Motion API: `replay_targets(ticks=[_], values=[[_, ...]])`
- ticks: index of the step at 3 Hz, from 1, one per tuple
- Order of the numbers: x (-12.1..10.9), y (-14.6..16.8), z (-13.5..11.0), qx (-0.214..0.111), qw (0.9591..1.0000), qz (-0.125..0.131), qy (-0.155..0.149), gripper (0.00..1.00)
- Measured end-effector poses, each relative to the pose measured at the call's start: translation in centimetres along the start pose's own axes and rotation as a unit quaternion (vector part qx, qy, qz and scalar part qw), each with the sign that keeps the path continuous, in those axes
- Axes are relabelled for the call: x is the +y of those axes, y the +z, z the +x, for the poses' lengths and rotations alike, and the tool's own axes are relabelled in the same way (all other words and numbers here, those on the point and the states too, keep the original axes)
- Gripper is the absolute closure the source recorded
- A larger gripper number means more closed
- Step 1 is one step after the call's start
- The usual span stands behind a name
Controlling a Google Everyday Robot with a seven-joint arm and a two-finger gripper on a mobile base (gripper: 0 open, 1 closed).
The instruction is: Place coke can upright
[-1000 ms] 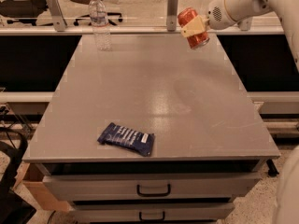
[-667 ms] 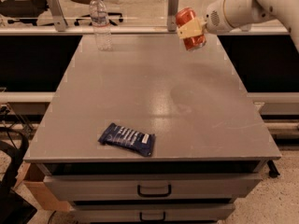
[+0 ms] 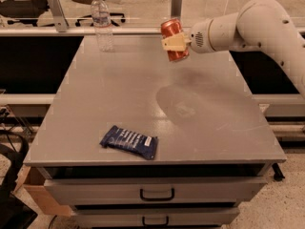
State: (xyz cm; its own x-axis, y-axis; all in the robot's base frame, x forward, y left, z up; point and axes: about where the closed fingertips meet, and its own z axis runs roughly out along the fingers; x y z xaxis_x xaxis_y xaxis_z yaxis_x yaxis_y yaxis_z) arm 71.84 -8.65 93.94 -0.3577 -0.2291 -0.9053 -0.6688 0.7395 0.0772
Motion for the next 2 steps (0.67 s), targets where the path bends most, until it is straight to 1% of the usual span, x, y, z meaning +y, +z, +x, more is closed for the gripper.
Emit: replay_targets(ticks=[1, 2], values=[[0.1, 1.1, -0.8, -0.049, 0.9982, 0.003, -0.033, 1.00], [-0.5, 2.3, -1.6, -0.101, 0.9928, -0.021, -0.061, 1.00]])
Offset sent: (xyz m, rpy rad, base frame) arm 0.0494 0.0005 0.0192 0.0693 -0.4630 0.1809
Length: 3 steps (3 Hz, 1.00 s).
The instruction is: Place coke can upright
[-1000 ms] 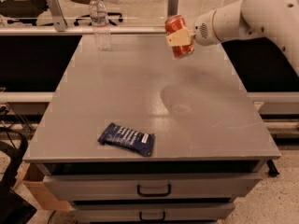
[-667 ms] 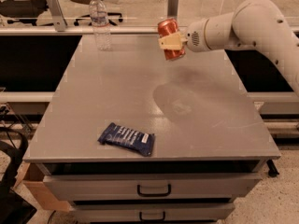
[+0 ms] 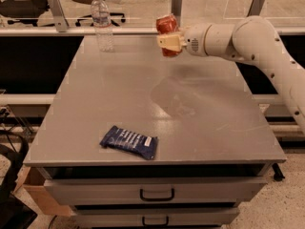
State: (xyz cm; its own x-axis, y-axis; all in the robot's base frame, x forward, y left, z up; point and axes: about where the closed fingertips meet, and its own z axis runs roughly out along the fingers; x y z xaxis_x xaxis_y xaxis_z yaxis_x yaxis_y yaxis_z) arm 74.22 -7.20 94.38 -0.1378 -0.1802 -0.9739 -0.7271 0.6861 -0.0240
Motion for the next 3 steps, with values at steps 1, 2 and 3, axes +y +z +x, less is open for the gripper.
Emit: replay_targets(ticks=[1, 2, 3], values=[[-1.8, 1.3, -0.6, -0.026, 0.9981, -0.023, -0.051, 1.00], [-3.0, 2.8, -0.7, -0.031, 0.9943, -0.050, -0.089, 1.00], [-3.7, 3.2, -0.2, -0.022, 0.9917, -0.058, -0.113, 1.00]])
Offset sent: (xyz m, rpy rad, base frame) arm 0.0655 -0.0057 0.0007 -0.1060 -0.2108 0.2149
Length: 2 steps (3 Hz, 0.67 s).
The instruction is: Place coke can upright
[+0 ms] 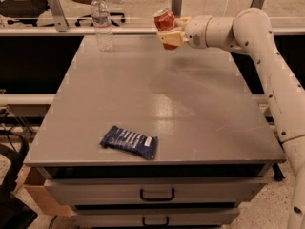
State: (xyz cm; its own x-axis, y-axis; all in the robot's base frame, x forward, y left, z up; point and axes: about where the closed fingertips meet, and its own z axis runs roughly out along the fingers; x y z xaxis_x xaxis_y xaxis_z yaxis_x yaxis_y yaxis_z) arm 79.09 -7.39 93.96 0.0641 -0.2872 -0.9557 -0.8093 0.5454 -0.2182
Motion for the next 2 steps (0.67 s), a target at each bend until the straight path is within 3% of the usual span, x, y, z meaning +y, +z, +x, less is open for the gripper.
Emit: replay_targets(ticks=[1, 2], values=[[-0.1, -0.6, 0.7, 0.049, 0.9985, 0.012, -0.021, 1.00], [1.3, -0.2, 1.6, 0.107, 0.9937, 0.021, -0.027, 1.00]])
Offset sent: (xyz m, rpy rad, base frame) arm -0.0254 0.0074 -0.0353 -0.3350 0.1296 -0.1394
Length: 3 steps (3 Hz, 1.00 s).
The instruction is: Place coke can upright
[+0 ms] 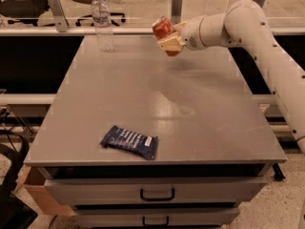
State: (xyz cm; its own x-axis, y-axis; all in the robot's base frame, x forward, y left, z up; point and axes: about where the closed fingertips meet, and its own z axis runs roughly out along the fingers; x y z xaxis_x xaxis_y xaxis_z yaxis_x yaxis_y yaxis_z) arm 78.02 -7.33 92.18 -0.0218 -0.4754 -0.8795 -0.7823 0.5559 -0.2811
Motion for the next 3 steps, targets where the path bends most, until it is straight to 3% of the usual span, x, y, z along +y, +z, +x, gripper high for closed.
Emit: replay_targets(ticks=[1, 2, 3], values=[[1.5, 1.2, 0.6, 0.031, 0.9995, -0.008, 0.001, 1.00], [2.1, 2.0, 1.3, 0.036, 0.9990, -0.021, 0.016, 1.00], [1.9, 2.2, 2.7, 0.035, 0.9976, -0.032, 0.049, 1.00]])
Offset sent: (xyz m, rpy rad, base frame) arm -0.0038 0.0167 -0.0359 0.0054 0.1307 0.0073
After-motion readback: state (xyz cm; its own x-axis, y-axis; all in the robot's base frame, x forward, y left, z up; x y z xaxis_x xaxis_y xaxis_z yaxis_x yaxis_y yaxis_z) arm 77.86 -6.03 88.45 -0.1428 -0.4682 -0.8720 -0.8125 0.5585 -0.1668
